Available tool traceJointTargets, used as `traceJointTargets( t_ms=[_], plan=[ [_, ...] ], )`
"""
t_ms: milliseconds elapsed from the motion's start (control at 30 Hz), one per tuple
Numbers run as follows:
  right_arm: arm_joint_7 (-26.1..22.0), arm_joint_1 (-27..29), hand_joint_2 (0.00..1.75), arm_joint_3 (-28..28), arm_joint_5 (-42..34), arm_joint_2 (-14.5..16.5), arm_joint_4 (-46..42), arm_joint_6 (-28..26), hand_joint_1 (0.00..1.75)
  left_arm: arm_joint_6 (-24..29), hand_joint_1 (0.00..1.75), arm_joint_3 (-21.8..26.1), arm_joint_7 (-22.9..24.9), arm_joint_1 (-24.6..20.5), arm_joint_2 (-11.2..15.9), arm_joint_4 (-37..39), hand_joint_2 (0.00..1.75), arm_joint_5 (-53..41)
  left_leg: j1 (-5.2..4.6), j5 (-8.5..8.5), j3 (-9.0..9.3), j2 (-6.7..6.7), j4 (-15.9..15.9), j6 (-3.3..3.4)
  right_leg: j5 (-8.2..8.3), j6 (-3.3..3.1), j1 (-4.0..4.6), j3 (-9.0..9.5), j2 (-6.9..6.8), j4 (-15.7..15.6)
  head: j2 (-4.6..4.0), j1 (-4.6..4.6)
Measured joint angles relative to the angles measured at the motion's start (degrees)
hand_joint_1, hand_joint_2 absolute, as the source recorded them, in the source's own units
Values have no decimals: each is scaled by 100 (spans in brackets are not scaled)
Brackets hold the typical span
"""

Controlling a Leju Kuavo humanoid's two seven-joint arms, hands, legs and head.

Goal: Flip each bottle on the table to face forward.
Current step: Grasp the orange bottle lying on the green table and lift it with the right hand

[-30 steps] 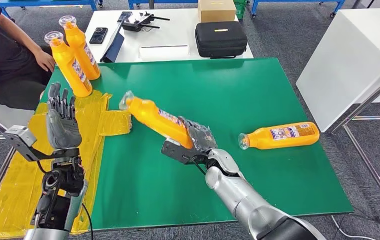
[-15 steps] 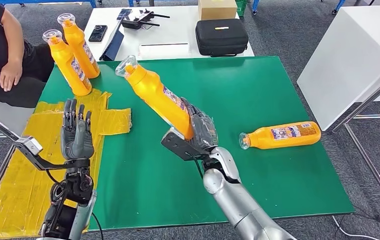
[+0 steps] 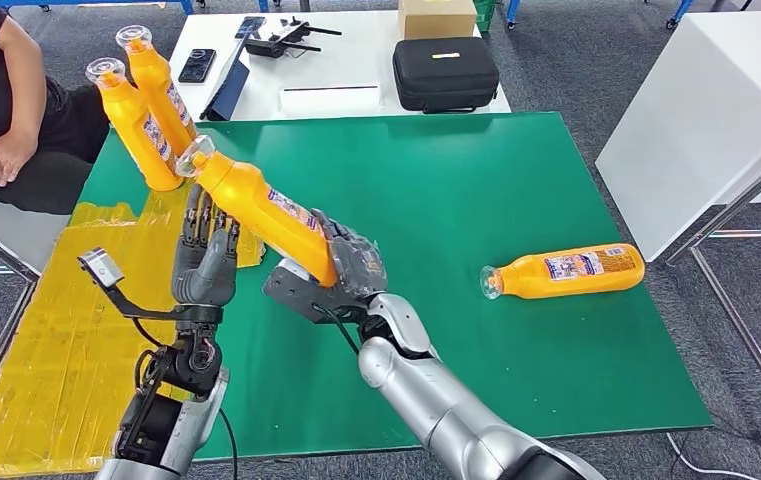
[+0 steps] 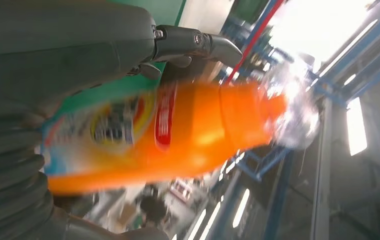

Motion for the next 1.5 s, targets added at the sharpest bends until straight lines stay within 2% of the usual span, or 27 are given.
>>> traceJointTargets(
  t_ms=[233,500,733,1000,1133,1500],
  plan=[
    [399,-110,175,572,-61,4,251,-243,175,-34,0,-162,85,-92,-130,276,175,224,1,0,-2,1,1,0,1,1,1,-5,0,0,0,-1],
    [1355,-133,175,1603,574,8,245,-704,175,297,0,-182,229,-244,-256,463,175,314,2,0,-3,4,1,0,1,1,2,-9,3,1,0,0],
    [1714,-92,175,2432,927,10,-53,-553,175,398,0,-120,243,-219,-249,569,175,255,1,0,-9,6,1,0,0,0,1,-16,4,0,0,-2],
    [1811,-83,175,2839,873,4,-166,-194,175,479,0,13,93,-59,-221,569,175,178,1,0,-10,5,1,0,0,0,1,-16,4,0,0,0],
    [1728,-75,175,2927,733,-4,-168,-106,175,536,175,66,-35,13,-213,557,175,84,1,0,-11,5,1,0,0,0,1,-17,4,0,0,-1],
    [1638,-100,175,3014,472,-5,-164,-56,173,658,175,176,-234,65,-274,505,175,-102,1,0,-11,5,1,0,1,0,1,-19,5,0,0,0]
  ],
)
